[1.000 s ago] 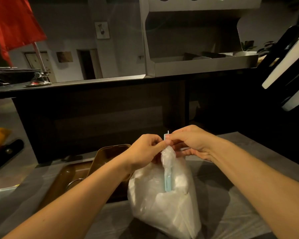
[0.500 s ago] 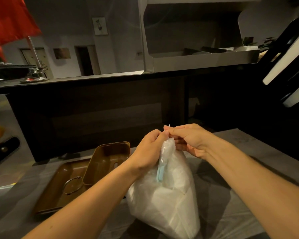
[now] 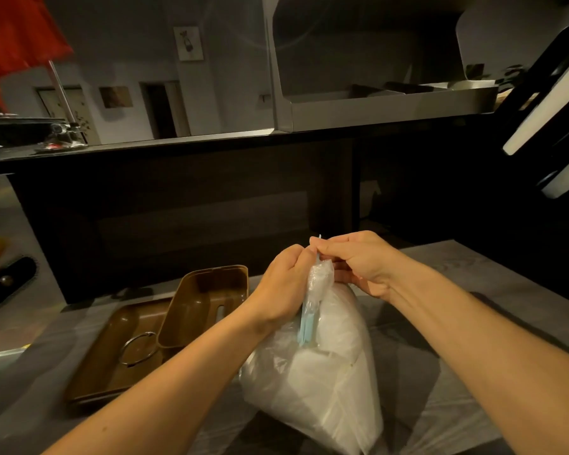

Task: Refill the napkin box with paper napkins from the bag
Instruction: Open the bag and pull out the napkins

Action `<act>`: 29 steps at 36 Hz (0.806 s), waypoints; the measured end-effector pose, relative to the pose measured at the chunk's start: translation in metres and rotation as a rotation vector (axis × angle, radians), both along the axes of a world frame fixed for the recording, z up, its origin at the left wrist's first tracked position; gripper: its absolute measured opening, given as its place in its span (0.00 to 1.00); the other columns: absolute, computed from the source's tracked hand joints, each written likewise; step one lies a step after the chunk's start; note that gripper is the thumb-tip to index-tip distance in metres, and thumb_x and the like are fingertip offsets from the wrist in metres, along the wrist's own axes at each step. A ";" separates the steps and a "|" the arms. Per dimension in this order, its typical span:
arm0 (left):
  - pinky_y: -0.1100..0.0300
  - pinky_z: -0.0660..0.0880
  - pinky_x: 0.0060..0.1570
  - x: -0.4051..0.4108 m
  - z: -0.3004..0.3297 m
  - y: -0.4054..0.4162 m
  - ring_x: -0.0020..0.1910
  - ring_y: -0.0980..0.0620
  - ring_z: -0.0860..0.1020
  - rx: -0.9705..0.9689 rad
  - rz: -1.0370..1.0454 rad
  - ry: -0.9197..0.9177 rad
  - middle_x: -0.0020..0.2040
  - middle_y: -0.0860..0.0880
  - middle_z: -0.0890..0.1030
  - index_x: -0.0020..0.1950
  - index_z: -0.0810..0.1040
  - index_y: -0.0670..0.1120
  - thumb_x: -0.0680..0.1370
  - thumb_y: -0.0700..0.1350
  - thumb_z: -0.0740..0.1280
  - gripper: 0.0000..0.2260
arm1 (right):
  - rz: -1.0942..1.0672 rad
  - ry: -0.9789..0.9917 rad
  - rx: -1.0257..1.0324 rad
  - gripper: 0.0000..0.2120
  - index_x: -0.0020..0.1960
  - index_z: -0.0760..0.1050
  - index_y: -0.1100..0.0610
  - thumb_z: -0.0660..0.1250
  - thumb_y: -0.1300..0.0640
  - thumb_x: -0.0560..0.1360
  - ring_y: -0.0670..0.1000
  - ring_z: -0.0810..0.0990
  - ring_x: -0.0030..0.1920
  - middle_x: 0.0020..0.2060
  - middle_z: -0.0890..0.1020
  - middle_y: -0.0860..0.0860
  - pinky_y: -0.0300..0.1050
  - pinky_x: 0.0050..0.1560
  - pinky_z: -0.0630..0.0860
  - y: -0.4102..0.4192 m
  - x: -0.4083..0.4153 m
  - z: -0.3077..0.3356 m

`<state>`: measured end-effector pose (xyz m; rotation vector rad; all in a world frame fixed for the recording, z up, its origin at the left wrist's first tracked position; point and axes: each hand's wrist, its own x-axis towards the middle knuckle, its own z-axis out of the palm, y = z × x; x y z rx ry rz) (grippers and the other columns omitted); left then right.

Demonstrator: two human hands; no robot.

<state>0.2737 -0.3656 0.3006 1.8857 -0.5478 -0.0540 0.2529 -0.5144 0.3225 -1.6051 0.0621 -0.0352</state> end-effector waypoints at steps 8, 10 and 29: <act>0.39 0.77 0.57 -0.004 0.002 0.003 0.54 0.36 0.77 0.035 -0.003 -0.036 0.52 0.37 0.78 0.54 0.77 0.38 0.85 0.54 0.55 0.21 | 0.034 0.006 -0.030 0.11 0.51 0.85 0.61 0.71 0.54 0.78 0.47 0.86 0.38 0.40 0.87 0.52 0.39 0.38 0.80 -0.001 -0.001 0.000; 0.40 0.78 0.58 -0.005 0.005 0.004 0.55 0.38 0.79 0.032 -0.017 -0.012 0.53 0.38 0.80 0.56 0.78 0.38 0.85 0.56 0.56 0.22 | 0.000 -0.001 -0.046 0.11 0.50 0.85 0.60 0.71 0.53 0.77 0.46 0.86 0.37 0.39 0.87 0.52 0.37 0.36 0.79 0.001 -0.002 0.001; 0.59 0.72 0.37 -0.044 0.020 0.042 0.34 0.53 0.75 0.423 -0.109 -0.035 0.37 0.46 0.79 0.43 0.80 0.41 0.81 0.53 0.63 0.17 | -0.238 0.065 -0.026 0.12 0.57 0.79 0.62 0.62 0.55 0.84 0.52 0.86 0.44 0.47 0.84 0.58 0.41 0.35 0.82 0.004 -0.030 0.010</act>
